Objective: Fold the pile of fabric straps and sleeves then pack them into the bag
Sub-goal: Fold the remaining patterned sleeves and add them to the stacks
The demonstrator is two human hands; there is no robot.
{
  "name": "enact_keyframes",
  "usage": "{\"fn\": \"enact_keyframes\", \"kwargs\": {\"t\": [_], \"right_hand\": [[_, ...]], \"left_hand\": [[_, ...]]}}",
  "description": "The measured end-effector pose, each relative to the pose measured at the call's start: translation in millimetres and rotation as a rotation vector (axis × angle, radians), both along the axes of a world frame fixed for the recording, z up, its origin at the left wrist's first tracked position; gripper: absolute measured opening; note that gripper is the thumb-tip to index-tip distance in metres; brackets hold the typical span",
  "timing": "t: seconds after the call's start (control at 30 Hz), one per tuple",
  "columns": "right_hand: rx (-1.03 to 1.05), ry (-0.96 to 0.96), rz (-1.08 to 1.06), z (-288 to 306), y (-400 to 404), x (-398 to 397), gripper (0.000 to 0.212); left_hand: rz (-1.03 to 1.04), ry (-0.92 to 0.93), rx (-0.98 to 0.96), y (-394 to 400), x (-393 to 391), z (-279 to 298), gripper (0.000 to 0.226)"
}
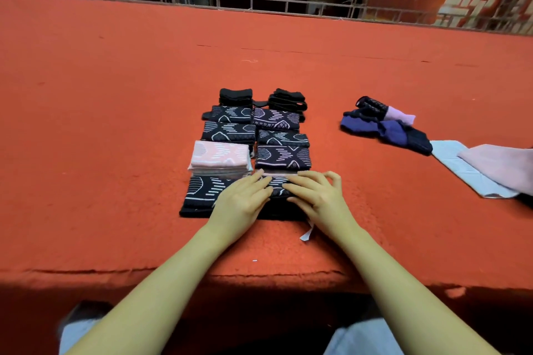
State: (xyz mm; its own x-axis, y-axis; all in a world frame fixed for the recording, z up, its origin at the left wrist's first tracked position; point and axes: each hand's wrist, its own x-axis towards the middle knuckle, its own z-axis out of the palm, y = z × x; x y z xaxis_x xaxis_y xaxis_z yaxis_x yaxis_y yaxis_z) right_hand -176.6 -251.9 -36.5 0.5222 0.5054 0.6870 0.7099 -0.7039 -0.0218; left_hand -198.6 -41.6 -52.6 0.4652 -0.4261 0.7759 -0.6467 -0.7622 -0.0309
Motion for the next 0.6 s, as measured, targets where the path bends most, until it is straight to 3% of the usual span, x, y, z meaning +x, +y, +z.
{"fn": "enact_keyframes", "kwargs": {"t": [0.1,0.37,0.6], "right_hand": [[-0.031,-0.029,-0.021,3.4,-2.8,1.8,0.03],[-0.066,0.28,-0.021,-14.5,-11.4,-6.2,0.044],[0.193,0.241,-0.107,8.8,-20.6,1.4,0.042]], "left_hand": [[0.035,0.008,0.031,-4.8,2.1,0.6,0.021],[0.113,0.224,0.105,-10.7,-12.1,-6.1,0.033],[0.13,0.236,0.124,-21.6,5.2,32.5,0.043]]}}
